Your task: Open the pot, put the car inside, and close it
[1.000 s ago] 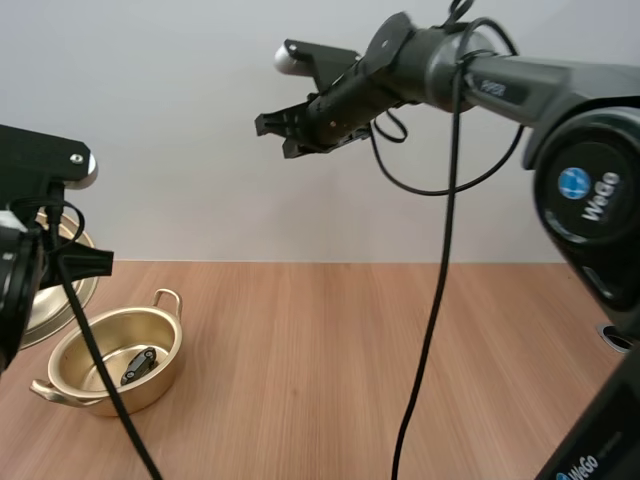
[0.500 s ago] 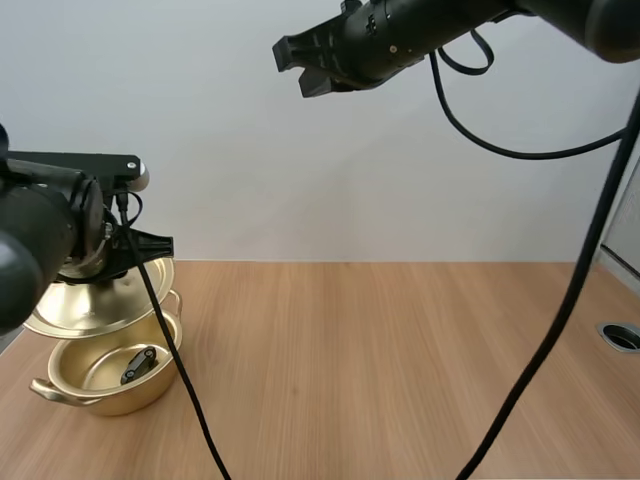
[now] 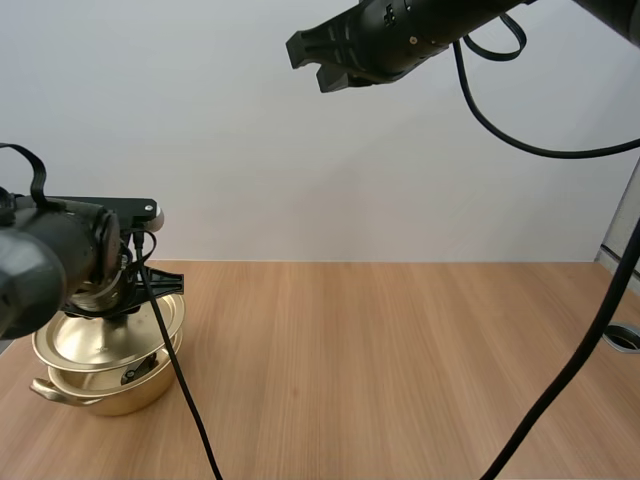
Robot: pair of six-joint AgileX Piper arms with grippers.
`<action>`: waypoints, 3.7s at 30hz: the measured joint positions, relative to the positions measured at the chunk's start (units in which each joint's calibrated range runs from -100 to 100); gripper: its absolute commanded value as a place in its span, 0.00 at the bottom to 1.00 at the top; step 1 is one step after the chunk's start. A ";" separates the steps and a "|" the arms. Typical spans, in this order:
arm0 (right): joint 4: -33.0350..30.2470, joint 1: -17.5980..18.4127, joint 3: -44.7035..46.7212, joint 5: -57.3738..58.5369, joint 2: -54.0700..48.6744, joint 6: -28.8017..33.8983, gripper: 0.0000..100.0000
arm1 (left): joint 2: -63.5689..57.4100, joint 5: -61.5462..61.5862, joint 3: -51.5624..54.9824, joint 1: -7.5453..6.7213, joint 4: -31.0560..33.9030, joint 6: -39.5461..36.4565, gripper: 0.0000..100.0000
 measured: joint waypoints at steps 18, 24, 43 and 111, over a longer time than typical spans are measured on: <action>-0.05 0.00 0.00 0.18 0.00 0.00 0.00 | 9.61 -9.81 0.93 4.67 1.06 2.01 0.00; 0.22 0.00 0.00 0.18 0.00 0.00 0.00 | 11.63 -10.78 0.93 4.72 -6.54 8.82 0.00; 0.22 0.00 0.00 0.34 0.00 0.00 0.00 | 16.27 -12.97 1.03 4.72 -12.71 13.84 0.00; -18.16 0.00 0.00 -0.73 0.00 13.05 0.00 | 7.97 -24.84 -10.09 3.95 -12.22 12.68 0.00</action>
